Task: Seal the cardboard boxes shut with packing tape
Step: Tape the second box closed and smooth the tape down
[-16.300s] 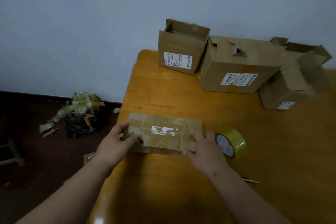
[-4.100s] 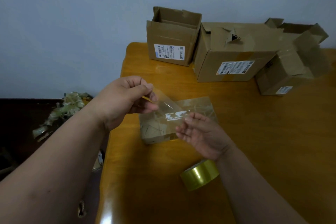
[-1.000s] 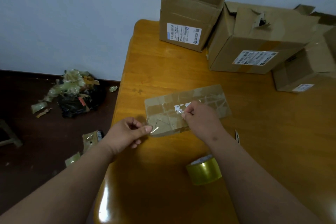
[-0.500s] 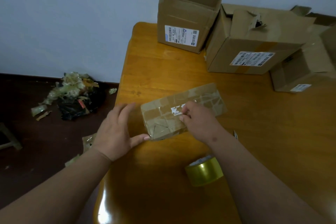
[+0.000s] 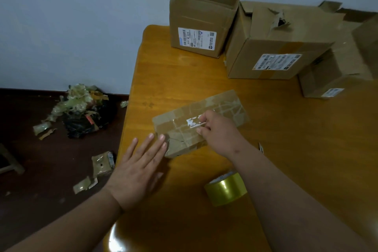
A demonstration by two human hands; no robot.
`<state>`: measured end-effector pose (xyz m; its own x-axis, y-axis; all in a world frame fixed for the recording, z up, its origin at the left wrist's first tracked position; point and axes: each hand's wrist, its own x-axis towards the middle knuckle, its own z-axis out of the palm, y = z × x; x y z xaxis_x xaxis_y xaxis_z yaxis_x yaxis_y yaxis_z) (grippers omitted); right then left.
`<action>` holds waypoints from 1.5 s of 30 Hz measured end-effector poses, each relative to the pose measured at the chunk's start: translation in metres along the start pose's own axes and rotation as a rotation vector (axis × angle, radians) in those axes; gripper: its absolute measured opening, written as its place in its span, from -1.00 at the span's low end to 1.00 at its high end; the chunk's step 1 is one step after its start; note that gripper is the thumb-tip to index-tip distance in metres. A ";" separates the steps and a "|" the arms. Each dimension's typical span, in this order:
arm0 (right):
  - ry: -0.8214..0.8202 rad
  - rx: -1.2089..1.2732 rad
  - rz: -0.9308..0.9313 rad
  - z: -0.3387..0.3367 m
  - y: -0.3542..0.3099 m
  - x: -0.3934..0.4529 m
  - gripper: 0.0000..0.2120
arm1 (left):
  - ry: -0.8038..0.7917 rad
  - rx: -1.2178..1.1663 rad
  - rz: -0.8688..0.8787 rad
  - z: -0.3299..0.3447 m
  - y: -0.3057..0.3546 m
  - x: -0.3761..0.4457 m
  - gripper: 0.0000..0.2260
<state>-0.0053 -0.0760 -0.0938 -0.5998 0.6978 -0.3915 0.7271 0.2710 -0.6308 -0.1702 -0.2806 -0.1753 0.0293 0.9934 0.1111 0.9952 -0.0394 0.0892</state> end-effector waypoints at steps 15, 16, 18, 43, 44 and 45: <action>-0.026 0.061 -0.022 0.000 0.001 0.003 -0.86 | -0.183 -0.093 -0.064 -0.016 0.029 -0.020 -0.51; -0.024 0.064 -0.028 -0.001 0.001 0.002 -0.86 | -0.113 -0.129 -0.072 -0.022 0.034 -0.019 -0.56; -0.023 0.057 -0.040 -0.001 0.001 0.003 -0.85 | -0.013 -0.205 -0.117 -0.031 0.041 -0.008 -0.58; -0.148 -0.759 -0.406 0.013 0.034 -0.034 -0.18 | -0.381 -0.068 0.046 -0.039 0.040 0.055 -0.23; -0.148 -0.786 -0.366 0.009 0.033 -0.033 -0.15 | -0.400 -0.077 0.042 -0.042 0.039 0.055 -0.24; -0.143 -0.797 -0.334 0.007 0.031 -0.032 -0.13 | -0.371 -0.076 0.045 -0.040 0.037 0.055 -0.25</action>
<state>0.0342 -0.0941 -0.1058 -0.8205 0.4238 -0.3837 0.4906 0.8665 -0.0921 -0.1355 -0.2315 -0.1260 0.1180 0.9615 -0.2481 0.9828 -0.0774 0.1675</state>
